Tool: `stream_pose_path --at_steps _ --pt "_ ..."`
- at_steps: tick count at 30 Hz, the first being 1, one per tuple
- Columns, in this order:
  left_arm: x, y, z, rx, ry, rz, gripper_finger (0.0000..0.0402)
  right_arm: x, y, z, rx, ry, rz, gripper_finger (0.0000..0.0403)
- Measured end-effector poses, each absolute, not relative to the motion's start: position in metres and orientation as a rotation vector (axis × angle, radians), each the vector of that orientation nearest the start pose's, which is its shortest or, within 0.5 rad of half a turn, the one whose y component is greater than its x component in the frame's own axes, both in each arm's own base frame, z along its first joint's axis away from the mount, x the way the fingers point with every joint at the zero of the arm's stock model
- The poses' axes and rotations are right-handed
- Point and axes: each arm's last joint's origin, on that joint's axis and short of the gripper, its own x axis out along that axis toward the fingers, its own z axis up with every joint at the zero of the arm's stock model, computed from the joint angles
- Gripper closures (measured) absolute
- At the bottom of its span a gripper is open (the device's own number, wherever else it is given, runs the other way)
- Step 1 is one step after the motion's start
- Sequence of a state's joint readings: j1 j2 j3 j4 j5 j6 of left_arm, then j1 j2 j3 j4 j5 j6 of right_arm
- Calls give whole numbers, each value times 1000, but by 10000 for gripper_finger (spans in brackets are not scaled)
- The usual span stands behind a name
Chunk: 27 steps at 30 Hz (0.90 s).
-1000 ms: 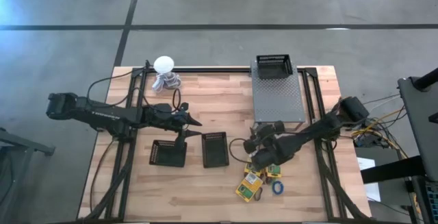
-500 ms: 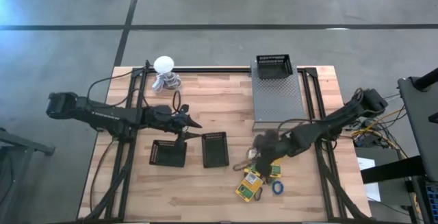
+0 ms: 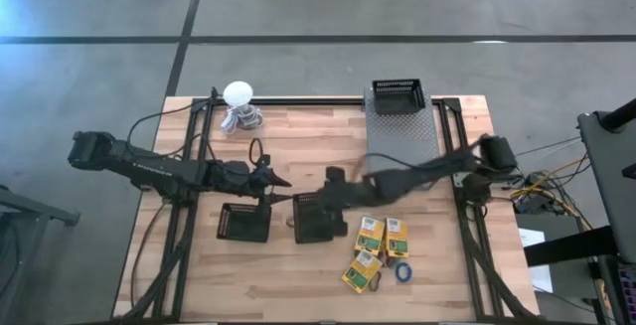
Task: Pick & Place Office Desk Supplies
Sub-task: Put the black bin on the shelf
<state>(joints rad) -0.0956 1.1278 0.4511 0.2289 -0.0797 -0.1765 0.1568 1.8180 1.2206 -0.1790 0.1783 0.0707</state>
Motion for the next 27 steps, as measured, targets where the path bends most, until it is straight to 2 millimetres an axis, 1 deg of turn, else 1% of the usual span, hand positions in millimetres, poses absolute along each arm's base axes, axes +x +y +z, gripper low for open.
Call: stream_pose_path --at_steps 3,6,8,12,14,16,18,20,26,27 --pt "221 -19 193 -136 451 32 225 403 30 195 -126 878 -34 197" --pt "221 -19 192 -135 465 33 225 418 10 191 -115 920 43 197" --pt "221 -19 191 -137 471 34 225 426 0 184 -98 953 62 197" --pt "220 -19 190 -136 484 35 225 438 -12 173 -64 1003 146 198" --pt "220 -19 190 -136 488 35 225 442 -15 171 -40 1011 188 202" --pt "219 -19 189 -135 496 36 225 447 -16 166 -35 1018 191 213" --pt "219 -19 189 -133 497 34 225 447 -16 161 -27 1050 191 232" --pt "219 -19 189 -134 497 34 225 450 -17 161 -10 1041 177 260" --pt "218 -19 186 -130 534 39 225 447 -16 160 66 1063 127 375" --pt "217 -19 185 -129 543 42 225 446 -16 161 81 1061 118 384"
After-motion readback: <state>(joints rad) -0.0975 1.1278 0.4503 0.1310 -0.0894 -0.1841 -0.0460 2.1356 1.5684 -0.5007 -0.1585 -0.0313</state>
